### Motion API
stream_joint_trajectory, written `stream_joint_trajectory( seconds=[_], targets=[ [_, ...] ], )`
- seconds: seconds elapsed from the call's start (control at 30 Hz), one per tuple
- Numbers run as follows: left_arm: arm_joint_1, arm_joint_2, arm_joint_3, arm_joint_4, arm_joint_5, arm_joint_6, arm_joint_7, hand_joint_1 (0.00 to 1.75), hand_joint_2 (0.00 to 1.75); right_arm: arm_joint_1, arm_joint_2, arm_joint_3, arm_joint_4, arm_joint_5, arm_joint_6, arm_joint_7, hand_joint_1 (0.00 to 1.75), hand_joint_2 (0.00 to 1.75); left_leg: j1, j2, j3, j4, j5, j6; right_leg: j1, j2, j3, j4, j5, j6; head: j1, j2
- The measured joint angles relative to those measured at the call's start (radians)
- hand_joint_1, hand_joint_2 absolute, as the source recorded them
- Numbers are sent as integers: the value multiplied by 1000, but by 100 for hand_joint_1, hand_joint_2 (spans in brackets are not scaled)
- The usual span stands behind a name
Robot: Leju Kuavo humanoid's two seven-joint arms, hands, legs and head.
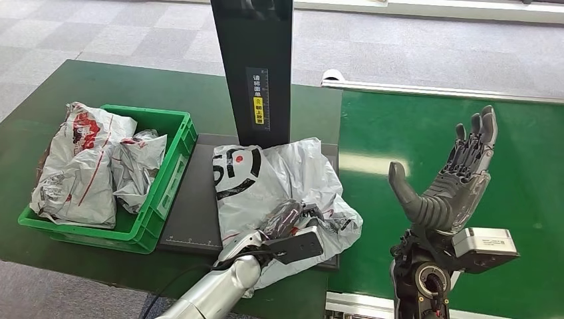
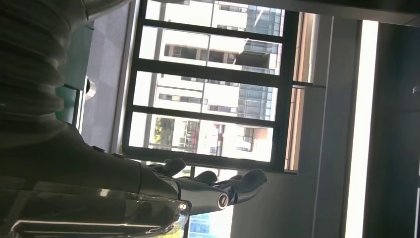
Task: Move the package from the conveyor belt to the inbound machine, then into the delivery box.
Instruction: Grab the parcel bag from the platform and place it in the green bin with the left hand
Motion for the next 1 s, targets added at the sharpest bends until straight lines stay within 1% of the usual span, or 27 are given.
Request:
stream_joint_trajectory(
  seconds=[0.07, 0.13, 0.27, 0.37, 0.43, 0.63, 0.77, 0.9, 1.0],
  targets=[
    [8, 2, 13, -24, 36, 16, -21, 175, 175, 0, 0, -1, 0, -2, -2, 1, 0, 175, 0, 0, 0, 0, 0, 0, 0, 0, 0, 0, 0, 0, 0, 0],
    [25, 9, 30, -82, 93, 25, -41, 175, 175, 1, 0, -3, 0, -4, -5, 1, 0, 175, 0, 0, 0, 0, 0, 0, 0, 0, 0, 0, 0, 0, 0, 0],
    [82, 33, 66, -281, 218, 12, -49, 175, 175, 2, 0, -8, 1, -13, -16, -2, 0, 175, 0, 0, 0, 0, 0, 0, 0, 0, -1, 0, 0, 0, 0, 0],
    [124, 55, 87, -430, 278, 11, -55, 175, 175, 5, 0, -10, 2, -17, -22, -9, 0, 175, 0, 0, 0, 0, 0, 0, 0, 0, -1, 0, 0, 0, 0, 0],
    [143, 67, 98, -503, 301, 11, -58, 175, 175, 6, 0, -12, 3, -19, -23, -12, 0, 175, 0, 0, 0, 0, 0, 0, 0, 0, -1, 0, 0, 0, 0, 0],
    [194, 95, 130, -674, 399, 36, -83, 175, 175, 7, -1, -13, 8, -26, -29, -14, 0, 175, 0, 0, 0, 0, 0, 0, 0, 0, -1, 0, 0, 0, 0, 0],
    [214, 110, 146, -744, 425, 44, -83, 175, 175, 7, -1, -14, 12, -28, -35, -14, 0, 175, 0, 0, 0, 0, 0, 0, 0, 0, -1, 0, 0, 0, 0, 0],
    [240, 121, 170, -818, 461, 88, -88, 175, 175, 7, -1, -16, 14, -31, -36, -14, 0, 175, 0, 0, 0, 0, 0, 0, 0, 0, -1, 0, 0, 0, 0, 0],
    [272, 132, 207, -895, 479, 163, -102, 175, 175, 7, -1, -19, 14, -33, -36, -14, 0, 175, 0, 0, -1, 0, 0, 0, 0, 0, -1, 0, 0, 0, 0, 0]
  ],
)
